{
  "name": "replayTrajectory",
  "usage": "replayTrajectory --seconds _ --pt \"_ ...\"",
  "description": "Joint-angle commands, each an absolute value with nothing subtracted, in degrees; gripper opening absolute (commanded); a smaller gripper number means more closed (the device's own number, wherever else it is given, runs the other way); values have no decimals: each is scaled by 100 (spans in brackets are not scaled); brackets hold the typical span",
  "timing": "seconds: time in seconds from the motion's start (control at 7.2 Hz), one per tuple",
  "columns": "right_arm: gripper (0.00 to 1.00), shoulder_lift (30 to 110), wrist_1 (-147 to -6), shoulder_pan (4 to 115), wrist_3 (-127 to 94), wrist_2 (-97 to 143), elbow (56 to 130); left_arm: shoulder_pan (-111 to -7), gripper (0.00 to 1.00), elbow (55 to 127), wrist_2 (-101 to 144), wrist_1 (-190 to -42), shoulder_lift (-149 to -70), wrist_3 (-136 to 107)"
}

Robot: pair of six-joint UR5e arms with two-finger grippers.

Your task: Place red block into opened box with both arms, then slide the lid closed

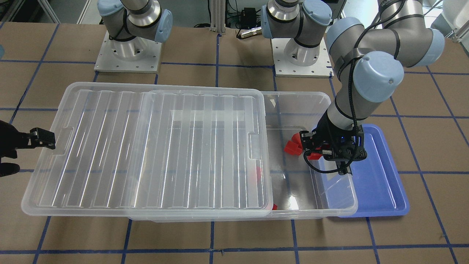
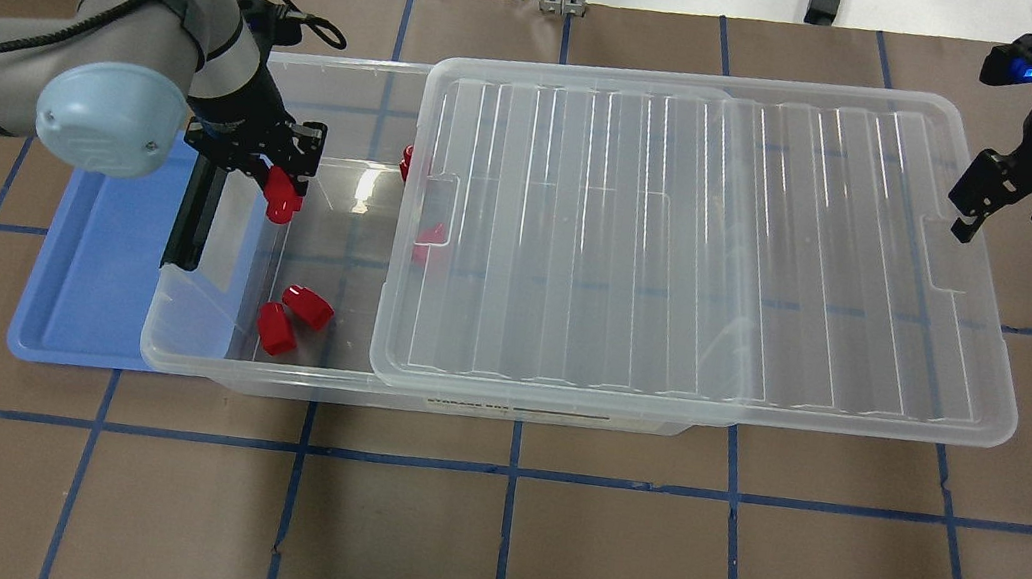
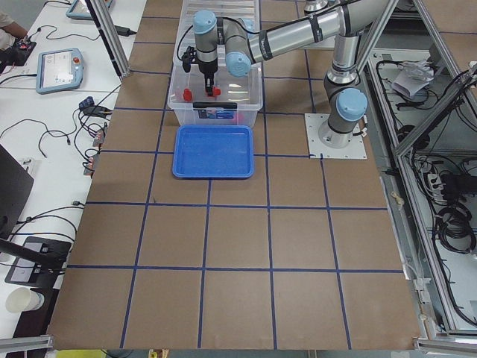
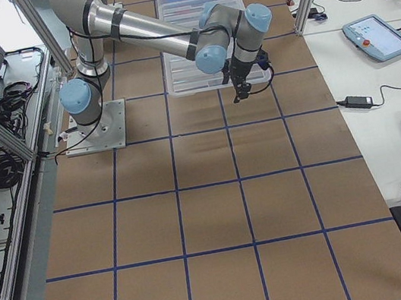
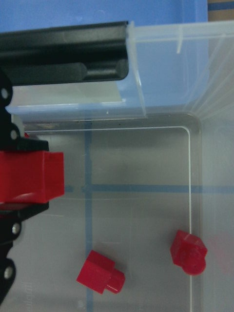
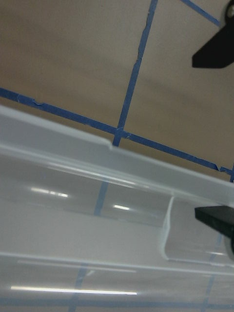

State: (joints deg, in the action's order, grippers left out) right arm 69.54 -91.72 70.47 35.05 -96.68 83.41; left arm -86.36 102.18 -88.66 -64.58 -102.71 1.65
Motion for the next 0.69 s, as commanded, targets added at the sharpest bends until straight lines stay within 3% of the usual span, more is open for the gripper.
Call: replayTrajectory --seconds 0.0,0.56 --pt "100 6961 -9141 7040 3463 -9668 8288 -8701 10 10336 -8851 -6249 -10353 62" --pt "100 7066 -9106 7075 3131 -9607 8201 -8762 11 10388 -8534 -6258 -10564 17"
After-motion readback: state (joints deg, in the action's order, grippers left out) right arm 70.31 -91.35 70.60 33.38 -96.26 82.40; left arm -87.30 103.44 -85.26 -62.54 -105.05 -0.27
